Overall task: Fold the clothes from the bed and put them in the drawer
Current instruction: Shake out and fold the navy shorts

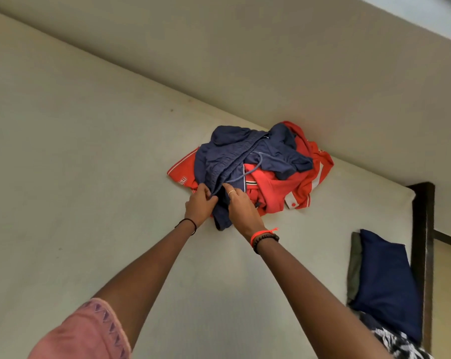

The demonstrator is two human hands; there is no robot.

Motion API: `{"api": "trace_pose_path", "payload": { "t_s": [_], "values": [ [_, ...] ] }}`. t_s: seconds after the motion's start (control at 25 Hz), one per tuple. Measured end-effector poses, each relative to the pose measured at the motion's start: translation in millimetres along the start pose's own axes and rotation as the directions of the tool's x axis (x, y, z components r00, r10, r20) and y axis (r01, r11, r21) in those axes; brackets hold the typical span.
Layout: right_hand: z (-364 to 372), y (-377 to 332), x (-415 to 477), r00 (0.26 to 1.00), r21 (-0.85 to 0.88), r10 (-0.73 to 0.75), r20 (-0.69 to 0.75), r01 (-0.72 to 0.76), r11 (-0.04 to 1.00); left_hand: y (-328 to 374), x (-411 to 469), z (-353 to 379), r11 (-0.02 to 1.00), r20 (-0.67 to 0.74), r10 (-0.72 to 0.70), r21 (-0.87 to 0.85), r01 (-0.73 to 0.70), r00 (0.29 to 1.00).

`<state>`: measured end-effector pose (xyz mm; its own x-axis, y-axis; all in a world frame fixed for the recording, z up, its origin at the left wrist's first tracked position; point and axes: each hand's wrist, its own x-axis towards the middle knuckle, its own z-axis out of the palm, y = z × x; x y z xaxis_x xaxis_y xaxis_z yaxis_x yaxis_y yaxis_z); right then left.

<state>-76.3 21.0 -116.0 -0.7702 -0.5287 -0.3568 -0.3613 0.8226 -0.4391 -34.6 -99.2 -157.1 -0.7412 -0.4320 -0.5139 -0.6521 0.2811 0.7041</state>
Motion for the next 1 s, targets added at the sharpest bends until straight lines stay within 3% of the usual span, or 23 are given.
{"api": "trace_pose_path", "payload": {
  "t_s": [0.16,0.28,0.44,0.56,0.8,0.92,1.0],
  "values": [
    [-17.4,-7.4,-22.1,0.998,0.039,-0.042,-0.056,0.044,0.998,24.2,-29.1,-7.5,0.974,0.018,0.108,-0.2,-0.103,0.994],
    [-38.1,-13.9,-35.6,0.984,0.023,-0.134,-0.117,0.138,0.99,46.8,-50.8,-18.9,0.96,0.075,0.261,-0.127,-0.251,0.962],
    [-69.1,-22.2,-51.0,0.985,-0.036,-0.116,-0.13,0.113,0.993,66.4,-86.9,-33.1,0.903,0.133,0.427,-0.104,-0.416,0.894],
    [-84.7,-27.5,-74.2,0.969,-0.125,-0.159,-0.187,0.137,0.983,82.0,-118.9,-43.2,0.894,0.176,0.448,-0.114,-0.434,0.877],
    [-125.1,-40.8,-129.7,0.925,-0.076,-0.175,-0.338,0.159,0.984,116.7,-179.2,-66.1,0.874,0.215,0.486,-0.119,-0.471,0.847],
    [-143.4,-40.1,-151.7,0.861,-0.105,-0.176,-0.477,0.143,0.984,134.0,-206.9,-74.3,0.837,0.171,0.546,-0.138,-0.529,0.82],
    [-159.4,-40.3,-170.1,0.862,0.024,-0.141,-0.487,0.175,0.984,144.7,-225.0,-77.2,0.797,0.079,0.601,-0.135,-0.589,0.795]
  ]
}}
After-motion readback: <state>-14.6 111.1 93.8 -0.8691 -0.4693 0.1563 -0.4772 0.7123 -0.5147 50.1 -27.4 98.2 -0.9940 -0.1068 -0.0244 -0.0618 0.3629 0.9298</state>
